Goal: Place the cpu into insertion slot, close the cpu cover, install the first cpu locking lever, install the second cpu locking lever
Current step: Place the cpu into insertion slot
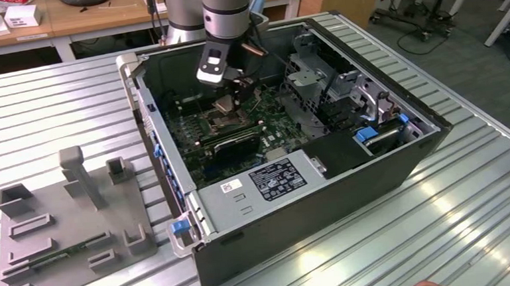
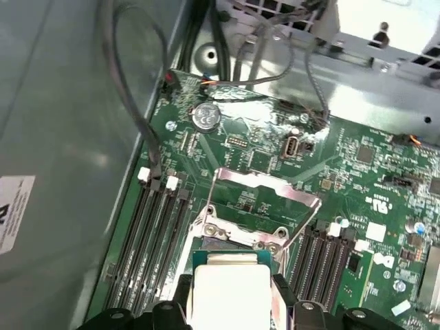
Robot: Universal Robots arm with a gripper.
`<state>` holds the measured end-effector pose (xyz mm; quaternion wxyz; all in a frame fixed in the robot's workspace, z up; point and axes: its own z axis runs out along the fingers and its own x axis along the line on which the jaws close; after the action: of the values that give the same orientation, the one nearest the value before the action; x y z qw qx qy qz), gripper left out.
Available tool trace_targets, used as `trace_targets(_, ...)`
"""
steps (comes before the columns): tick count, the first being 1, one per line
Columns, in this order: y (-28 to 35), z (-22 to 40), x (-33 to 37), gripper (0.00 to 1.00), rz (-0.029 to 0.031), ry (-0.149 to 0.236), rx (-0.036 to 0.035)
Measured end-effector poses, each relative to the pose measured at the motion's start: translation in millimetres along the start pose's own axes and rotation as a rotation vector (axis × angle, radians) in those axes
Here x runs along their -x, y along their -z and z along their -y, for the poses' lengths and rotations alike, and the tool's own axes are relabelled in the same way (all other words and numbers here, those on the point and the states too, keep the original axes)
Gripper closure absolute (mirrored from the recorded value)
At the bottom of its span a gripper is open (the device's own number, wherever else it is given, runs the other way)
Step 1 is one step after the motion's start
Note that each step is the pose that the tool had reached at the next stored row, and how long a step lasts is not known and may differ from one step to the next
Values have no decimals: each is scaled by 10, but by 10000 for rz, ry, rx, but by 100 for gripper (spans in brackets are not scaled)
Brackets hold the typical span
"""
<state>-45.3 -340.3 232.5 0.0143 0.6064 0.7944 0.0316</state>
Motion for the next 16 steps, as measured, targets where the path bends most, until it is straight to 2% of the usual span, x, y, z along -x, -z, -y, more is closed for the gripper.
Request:
trace_targets(6,-3,0,0,46,46,-685,10)
trace_targets(12,-3,1,0,46,50,-731,11)
trace_targets(16,-3,2,0,46,43,-733,-22)
